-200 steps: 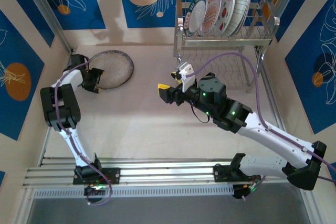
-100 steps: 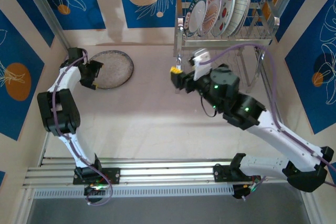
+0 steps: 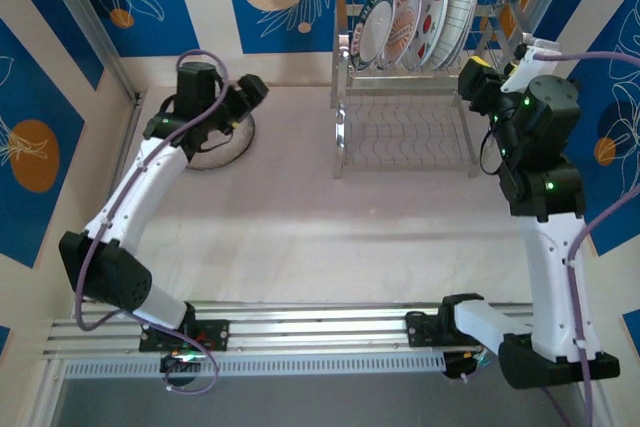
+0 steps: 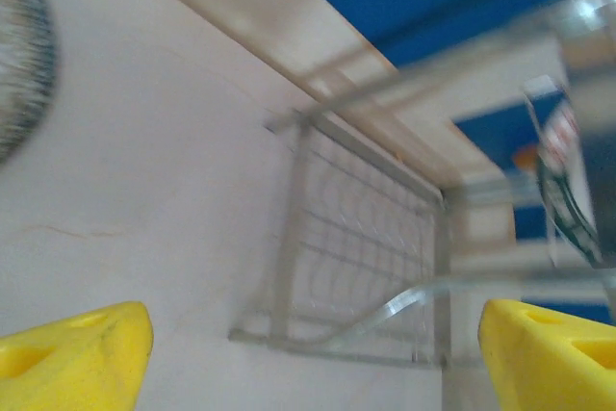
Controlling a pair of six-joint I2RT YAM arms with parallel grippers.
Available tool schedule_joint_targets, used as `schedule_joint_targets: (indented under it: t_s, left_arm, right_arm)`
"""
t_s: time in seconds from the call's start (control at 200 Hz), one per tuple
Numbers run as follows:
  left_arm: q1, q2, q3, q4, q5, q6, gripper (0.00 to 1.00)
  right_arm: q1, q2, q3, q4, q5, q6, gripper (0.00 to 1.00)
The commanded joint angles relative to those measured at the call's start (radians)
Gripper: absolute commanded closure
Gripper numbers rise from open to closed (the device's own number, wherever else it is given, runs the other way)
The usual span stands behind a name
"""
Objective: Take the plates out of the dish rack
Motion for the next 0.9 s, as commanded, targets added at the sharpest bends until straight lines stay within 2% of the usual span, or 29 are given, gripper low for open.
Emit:
schedule_joint_targets:
  t_s: [0.0,0.045,0.15,0.195,0.395,0.58,0.75,0.895]
  left_arm:
    - [-0.057,-0.077,-0.014,0.033,0.008,0.102,0.13]
    - [-0.08,-0.099,-0.03,0.038,0.019,0.108,0.13]
    - [-0.116,-0.147,-0.074,0.048,0.046,0.113,0.13]
    - [-0.126,-0.169,-0.095,0.063,0.059,0.117,0.13]
    - [-0.132,-0.261,-0.179,0.193,0.14,0.132,0.15]
    - [-0.136,-0.285,-0.174,0.195,0.154,0.137,0.14]
    - [-0.137,-0.279,-0.171,0.195,0.159,0.118,0.14]
    - [-0.139,-0.282,-0.168,0.197,0.147,0.109,0.14]
  right_arm:
    - [-0.062,0.034,-0.045,0.094,-0.15,0.005,0.36]
    - [-0.077,0.043,-0.07,0.153,-0.19,-0.036,0.37]
    - [-0.113,0.047,-0.157,0.297,-0.323,-0.171,0.53]
    - [-0.131,0.038,-0.204,0.357,-0.374,-0.215,0.55]
    - [-0.246,0.026,-0.31,0.486,-0.563,-0.221,0.63]
    - [-0.247,0.051,-0.346,0.559,-0.619,-0.255,0.65]
    - [-0.256,0.084,-0.369,0.617,-0.6,-0.251,0.68]
    - [-0.275,0.121,-0.361,0.655,-0.634,-0.229,0.69]
